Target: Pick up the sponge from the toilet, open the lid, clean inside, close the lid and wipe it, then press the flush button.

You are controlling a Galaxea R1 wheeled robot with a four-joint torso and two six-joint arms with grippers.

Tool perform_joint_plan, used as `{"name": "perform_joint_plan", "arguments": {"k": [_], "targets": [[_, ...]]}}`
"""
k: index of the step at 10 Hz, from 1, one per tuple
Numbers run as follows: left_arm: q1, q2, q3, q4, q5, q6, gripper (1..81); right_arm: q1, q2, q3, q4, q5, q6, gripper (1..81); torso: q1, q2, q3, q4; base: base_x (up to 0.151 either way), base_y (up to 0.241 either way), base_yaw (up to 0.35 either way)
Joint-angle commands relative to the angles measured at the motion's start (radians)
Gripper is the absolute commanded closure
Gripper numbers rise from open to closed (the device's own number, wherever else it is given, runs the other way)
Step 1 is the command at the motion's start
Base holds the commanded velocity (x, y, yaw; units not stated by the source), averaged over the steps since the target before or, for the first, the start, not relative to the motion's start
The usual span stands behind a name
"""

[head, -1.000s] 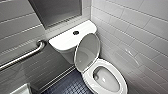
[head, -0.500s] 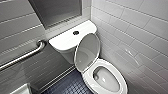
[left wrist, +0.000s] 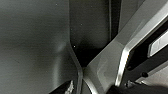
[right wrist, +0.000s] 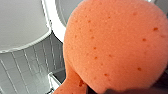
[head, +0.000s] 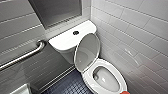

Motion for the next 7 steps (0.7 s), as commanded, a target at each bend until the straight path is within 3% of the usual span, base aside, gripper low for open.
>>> {"name": "perform_joint_plan", "arguments": {"k": [1, 3, 7], "targets": [[0.017, -0.017, 0.028, 0.005, 0.073, 0.008, 1.0, 0.23, 0.09, 0.02, 0.057, -0.227, 0.006, 81.1, 0.0, 0.0, 0.0, 0.0, 0.0, 0.0, 0.0], [0.016, -0.02, 0.028, 0.005, 0.073, 0.006, 1.0, 0.297, 0.242, -0.088, 0.056, -0.313, 0.006, 81.1, 0.0, 0.0, 0.0, 0.0, 0.0, 0.0, 0.0], [0.016, -0.022, 0.016, 0.003, 0.073, 0.006, 1.0, 0.428, 0.448, -0.286, 0.048, -0.393, 0.011, 81.1, 0.0, 0.0, 0.0, 0.0, 0.0, 0.0, 0.0]]}}
